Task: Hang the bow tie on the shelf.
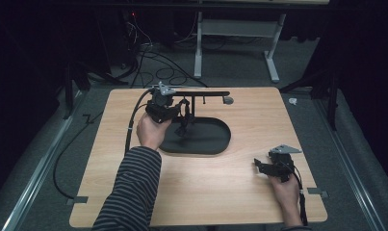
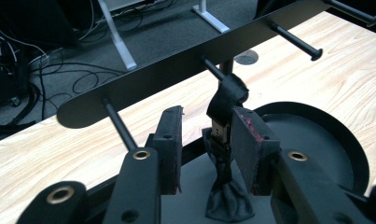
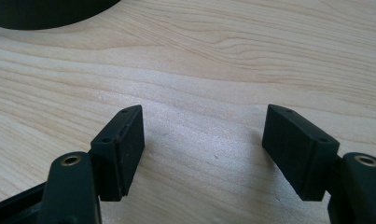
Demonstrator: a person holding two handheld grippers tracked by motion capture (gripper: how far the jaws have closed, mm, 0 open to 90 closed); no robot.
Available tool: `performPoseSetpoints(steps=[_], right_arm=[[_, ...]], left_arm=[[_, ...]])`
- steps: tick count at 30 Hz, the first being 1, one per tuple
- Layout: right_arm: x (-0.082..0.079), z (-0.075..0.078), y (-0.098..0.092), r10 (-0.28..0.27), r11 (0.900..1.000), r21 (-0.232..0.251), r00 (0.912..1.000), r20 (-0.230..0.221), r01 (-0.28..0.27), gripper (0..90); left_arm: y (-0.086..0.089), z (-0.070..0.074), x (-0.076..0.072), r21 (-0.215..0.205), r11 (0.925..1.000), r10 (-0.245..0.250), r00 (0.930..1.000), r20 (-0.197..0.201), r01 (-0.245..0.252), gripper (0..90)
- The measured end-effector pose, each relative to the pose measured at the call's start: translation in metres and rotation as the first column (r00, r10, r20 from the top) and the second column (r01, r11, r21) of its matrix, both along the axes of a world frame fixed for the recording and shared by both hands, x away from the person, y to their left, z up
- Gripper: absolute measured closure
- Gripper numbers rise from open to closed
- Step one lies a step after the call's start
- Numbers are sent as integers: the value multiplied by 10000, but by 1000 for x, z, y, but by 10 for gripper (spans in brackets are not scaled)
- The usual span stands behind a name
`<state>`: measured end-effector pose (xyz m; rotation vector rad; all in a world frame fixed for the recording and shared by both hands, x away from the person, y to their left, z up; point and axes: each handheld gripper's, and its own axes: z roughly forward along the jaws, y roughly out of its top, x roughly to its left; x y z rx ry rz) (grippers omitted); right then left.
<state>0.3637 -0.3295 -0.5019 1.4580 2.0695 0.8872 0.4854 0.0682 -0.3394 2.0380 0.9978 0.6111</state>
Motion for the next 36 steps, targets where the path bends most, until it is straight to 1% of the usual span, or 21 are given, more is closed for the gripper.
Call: performPoseSetpoints(steps=[3,6,14,18,21,28,33,36], right_arm=[[0,0,0,-2,10000,26,10000,-3,2,310],[0,0,0,0,10000,25,10000,-3,0,310],[0,0,0,6,10000,27,10000,-2,-6,310],[0,0,0,15,10000,-3,10000,-20,-15,310],[0,0,0,24,10000,-11,10000,-12,-24,311],[0,0,1,25,10000,-55,10000,-2,-25,310],[0,0,0,23,10000,-30,10000,-9,-23,311],[0,0,1,26,10000,-54,10000,0,-26,311]], left_arm=[[0,1,-1,-86,10000,-4,10000,66,4,639],[0,2,-3,-52,10000,-30,10000,79,30,635],[4,7,-12,-361,9993,-117,9998,184,123,617],[7,7,-16,-472,9988,-132,9998,161,139,604],[12,6,-20,-695,9975,-90,9999,107,98,594],[20,5,-26,-914,9958,-84,10000,-14,83,574],[29,2,-30,-1078,9942,-21,9999,-125,7,563],[32,0,-34,-1205,9927,21,9999,-106,-34,558]])
